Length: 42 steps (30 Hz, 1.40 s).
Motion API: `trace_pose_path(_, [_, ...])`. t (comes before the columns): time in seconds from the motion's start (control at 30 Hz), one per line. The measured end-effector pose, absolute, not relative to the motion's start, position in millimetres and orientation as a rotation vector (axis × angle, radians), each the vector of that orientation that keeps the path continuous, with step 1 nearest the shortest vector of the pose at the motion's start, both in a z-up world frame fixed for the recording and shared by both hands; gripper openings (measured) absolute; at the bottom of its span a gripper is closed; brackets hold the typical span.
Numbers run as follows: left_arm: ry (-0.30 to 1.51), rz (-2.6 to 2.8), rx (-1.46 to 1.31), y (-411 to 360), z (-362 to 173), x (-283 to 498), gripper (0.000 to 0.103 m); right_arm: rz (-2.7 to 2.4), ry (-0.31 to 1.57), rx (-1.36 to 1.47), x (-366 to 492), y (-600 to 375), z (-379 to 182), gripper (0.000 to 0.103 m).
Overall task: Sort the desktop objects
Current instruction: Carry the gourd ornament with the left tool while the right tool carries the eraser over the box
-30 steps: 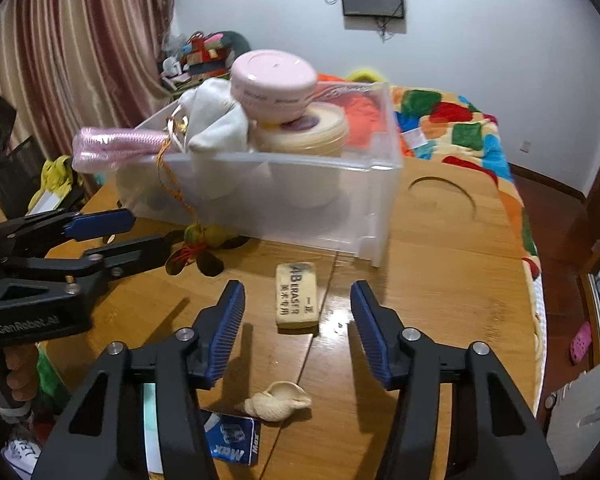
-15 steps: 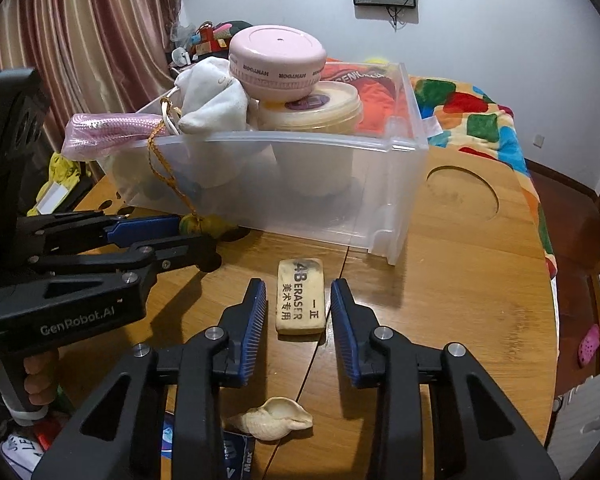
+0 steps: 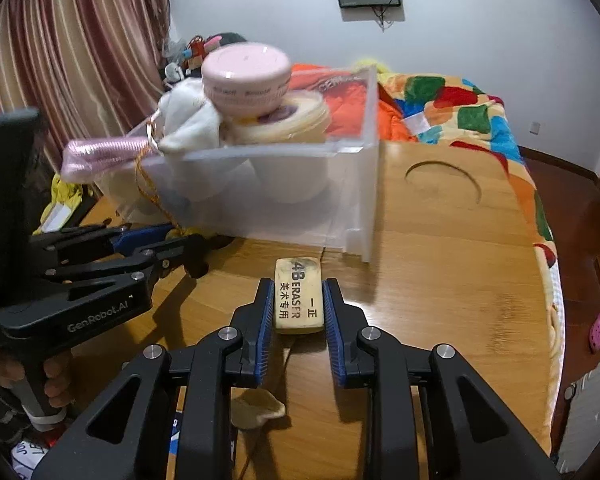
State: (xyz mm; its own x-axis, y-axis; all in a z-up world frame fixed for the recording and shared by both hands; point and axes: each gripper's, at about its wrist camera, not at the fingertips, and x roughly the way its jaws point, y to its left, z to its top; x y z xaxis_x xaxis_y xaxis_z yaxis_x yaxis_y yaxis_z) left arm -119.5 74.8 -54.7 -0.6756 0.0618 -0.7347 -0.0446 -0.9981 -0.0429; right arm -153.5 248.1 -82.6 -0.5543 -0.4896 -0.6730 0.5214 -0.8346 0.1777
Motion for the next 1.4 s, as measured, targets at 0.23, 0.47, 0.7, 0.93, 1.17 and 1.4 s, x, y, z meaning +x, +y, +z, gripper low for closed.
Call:
trace_pose_path(0.23, [-0.087,2.799,-1.211,72.1,-47.2,-104.8,0.029,-2.397,0.0,0.951,-147.2,266.0,-64.3,0.022])
trace_pose_path(0.47, [-0.13,2.797,-1.134,66.2,-24.3,-90.0,0.029,-2.434,-0.029,0.909,-138.0,277.0,-48.3,0.022])
trace_pose_path(0.7, [-0.135,2.85,-1.043,52.7,2.8,-78.7,0.029,-2.458,-0.063,0.88,-133.7,287.1,-36.1,0.022])
trace_pose_path(0.93, [-0.166,2.879,-0.973,30.5,27.5,-80.0,0.029,-2.476,-0.07,0.847,-132.2,292.8,-24.1,0.022])
trace_pose_path(1.17, [-0.109,2.92,-0.911,24.7,41.8,-88.4,0.029,-2.476,-0.047,0.813,-135.7,286.2,-14.6,0.022])
trace_pose_path(1.4, [-0.097,2.956,-0.93,5.4,42.2,-110.7,0.029,-2.456,-0.02,0.793,-154.9,270.3,-7.4,0.022])
